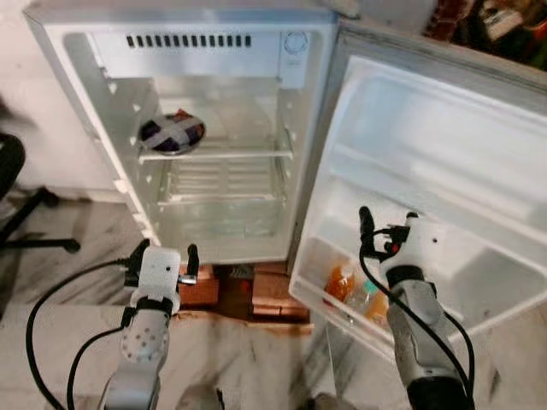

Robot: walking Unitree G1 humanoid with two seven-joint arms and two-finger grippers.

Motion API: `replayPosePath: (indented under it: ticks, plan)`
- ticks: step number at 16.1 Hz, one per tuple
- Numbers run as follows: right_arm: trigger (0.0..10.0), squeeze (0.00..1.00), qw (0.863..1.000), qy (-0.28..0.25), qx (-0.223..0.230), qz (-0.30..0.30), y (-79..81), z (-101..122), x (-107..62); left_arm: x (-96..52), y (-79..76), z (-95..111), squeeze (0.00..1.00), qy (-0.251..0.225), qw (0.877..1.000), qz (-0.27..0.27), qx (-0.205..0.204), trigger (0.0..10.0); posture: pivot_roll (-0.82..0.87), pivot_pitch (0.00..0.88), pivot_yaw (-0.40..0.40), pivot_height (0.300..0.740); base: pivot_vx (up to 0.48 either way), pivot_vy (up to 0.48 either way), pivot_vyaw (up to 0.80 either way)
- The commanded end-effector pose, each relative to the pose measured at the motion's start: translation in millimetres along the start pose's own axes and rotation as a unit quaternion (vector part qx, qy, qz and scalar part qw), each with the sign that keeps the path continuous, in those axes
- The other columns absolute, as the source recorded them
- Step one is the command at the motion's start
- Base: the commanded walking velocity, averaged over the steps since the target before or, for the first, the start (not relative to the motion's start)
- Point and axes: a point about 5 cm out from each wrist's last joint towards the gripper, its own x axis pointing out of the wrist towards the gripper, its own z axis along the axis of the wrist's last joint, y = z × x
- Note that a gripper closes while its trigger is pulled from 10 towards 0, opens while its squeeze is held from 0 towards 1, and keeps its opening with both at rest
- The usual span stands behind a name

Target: Restocking fridge

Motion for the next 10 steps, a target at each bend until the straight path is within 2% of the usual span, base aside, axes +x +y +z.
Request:
replayPosePath:
  ticks: [1, 3, 5, 10]
  plan:
    - [10.0, 0.0, 1.0, 0.018, 0.009, -0.01, -4.5, -6.0, -2.2, 0.9, -0.9, -1.9, 0.0, 0.003, 1.0, -0.002, 0.009, 10.0, 0.11, 0.045, -0.043, 0.74, 0.0, 0.0, 0.0]
    - [10.0, 0.0, 0.999, 0.025, 0.036, -0.005, -1.1, -7.9, -1.2, 2.0, -3.8, -0.3, 0.0, 0.002, 1.0, 0.0, 0.007, 10.0, 0.11, 0.047, -0.042, 0.74, 0.0, 0.0, 0.0]
    - [10.0, 0.0, 0.999, 0.023, 0.029, 0.0, 0.7, -6.8, -0.2, 1.8, -7.9, -0.2, 0.0, 0.001, 1.0, -0.002, 0.006, 10.0, 0.11, 0.048, -0.045, 0.74, 0.0, 0.0, 0.0]
    - [10.0, 0.0, 1.0, 0.016, 0.025, -0.001, -2.9, -3.6, 2.0, 3.2, -9.4, -1.6, 0.0, 0.007, 1.0, 0.008, 0.006, 10.0, 0.1, 0.05, -0.051, 0.74, 0.0, -0.304, 0.0]
